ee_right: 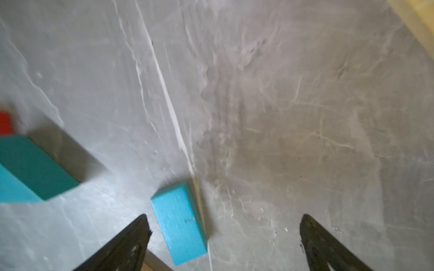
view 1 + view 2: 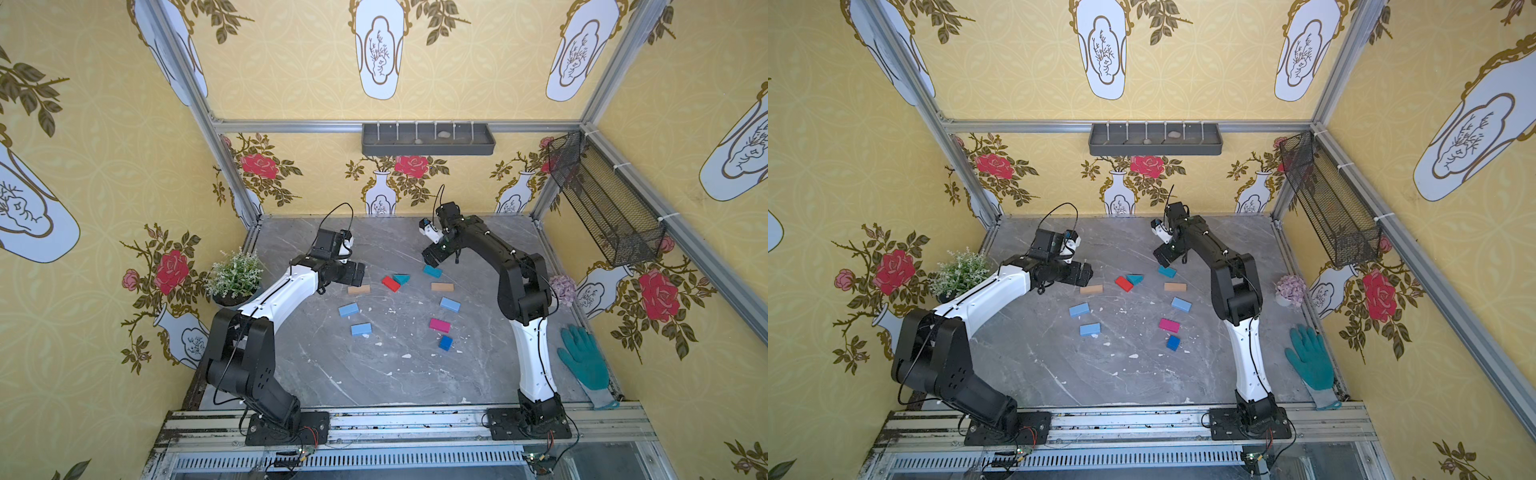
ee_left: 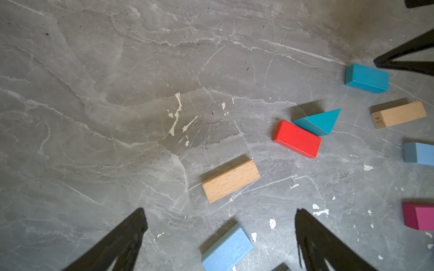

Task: Assemble a heart with building blocks
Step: Place the building block at the center of the board.

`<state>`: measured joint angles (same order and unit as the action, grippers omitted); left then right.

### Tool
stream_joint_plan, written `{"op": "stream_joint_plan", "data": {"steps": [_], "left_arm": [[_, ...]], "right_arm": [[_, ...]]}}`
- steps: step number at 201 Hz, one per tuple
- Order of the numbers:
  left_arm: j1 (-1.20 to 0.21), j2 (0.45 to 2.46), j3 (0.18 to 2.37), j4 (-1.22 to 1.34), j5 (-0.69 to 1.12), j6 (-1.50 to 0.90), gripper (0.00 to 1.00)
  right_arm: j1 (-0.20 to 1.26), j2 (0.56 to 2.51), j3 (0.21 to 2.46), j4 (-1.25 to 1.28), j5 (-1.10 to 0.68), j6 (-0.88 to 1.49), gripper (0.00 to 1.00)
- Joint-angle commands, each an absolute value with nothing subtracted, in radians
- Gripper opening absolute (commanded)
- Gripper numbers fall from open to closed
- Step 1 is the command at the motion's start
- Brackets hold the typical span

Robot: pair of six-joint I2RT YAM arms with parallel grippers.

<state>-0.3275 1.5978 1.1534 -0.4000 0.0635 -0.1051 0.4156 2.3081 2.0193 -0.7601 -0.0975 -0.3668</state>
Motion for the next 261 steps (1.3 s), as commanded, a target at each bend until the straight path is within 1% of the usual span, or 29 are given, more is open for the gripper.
{"op": "stream_joint_plan", "data": {"steps": [1, 7, 13, 22, 25, 31, 35, 46, 53, 56, 60, 73, 91, 124, 180, 261], "left_arm": [[-0.324, 1.591, 1.146, -0.380, 0.066, -0.097, 1.00], [-0.324, 1.589, 1.146, -0.380, 0.066, -0.098, 1.00], [-0.322, 1.588, 1.145, -0.379, 0.067, -0.095, 1.00], [-0.320, 1.586, 1.145, -0.380, 0.068, -0.096, 1.00], [-0.319, 1.587, 1.145, -0.380, 0.068, -0.094, 1.00], [-0.318, 1.586, 1.145, -0.379, 0.069, -0.093, 1.00], [-0.316, 1.587, 1.146, -0.379, 0.071, -0.093, 1.00], [-0.314, 1.587, 1.145, -0.376, 0.071, -0.091, 1.00], [-0.313, 1.588, 1.146, -0.375, 0.072, -0.091, 1.00], [-0.312, 1.590, 1.147, -0.374, 0.073, -0.092, 1.00], [-0.311, 1.589, 1.147, -0.374, 0.074, -0.093, 1.00], [-0.310, 1.592, 1.150, -0.368, 0.080, -0.094, 1.00], [-0.310, 1.598, 1.159, -0.366, 0.087, -0.094, 1.00], [-0.308, 1.583, 1.159, -0.373, 0.084, -0.086, 1.00], [-0.298, 1.556, 1.123, -0.366, 0.087, -0.092, 1.00], [-0.287, 1.539, 1.108, -0.365, 0.084, -0.094, 1.00]], "right_arm": [[0.399, 2.370, 2.159, -0.921, -0.148, -0.025, 0.94], [0.390, 2.397, 2.223, -0.979, -0.143, 0.078, 0.88], [0.382, 2.435, 2.292, -1.052, -0.148, 0.177, 0.79], [0.375, 2.458, 2.341, -1.135, -0.170, 0.317, 0.72], [0.376, 2.452, 2.331, -1.141, -0.179, 0.372, 0.72], [0.383, 2.419, 2.277, -1.130, -0.181, 0.472, 0.76], [0.391, 2.388, 2.219, -1.099, -0.191, 0.533, 0.77], [0.419, 2.274, 2.024, -0.962, -0.202, 0.683, 0.75], [0.434, 2.232, 1.929, -0.890, -0.196, 0.760, 0.71], [0.439, 2.216, 1.904, -0.875, -0.195, 0.796, 0.67], [0.443, 2.204, 1.875, -0.859, -0.198, 0.838, 0.66], [0.457, 2.197, 1.809, -0.818, -0.227, 0.957, 0.69], [0.478, 2.224, 1.812, -0.824, -0.210, 1.050, 0.78], [0.476, 2.247, 1.833, -0.848, -0.152, 1.110, 0.80], [0.471, 2.320, 1.977, -0.904, -0.106, 1.071, 0.80], [0.461, 2.353, 1.991, -0.920, -0.096, 1.040, 0.79]]}}
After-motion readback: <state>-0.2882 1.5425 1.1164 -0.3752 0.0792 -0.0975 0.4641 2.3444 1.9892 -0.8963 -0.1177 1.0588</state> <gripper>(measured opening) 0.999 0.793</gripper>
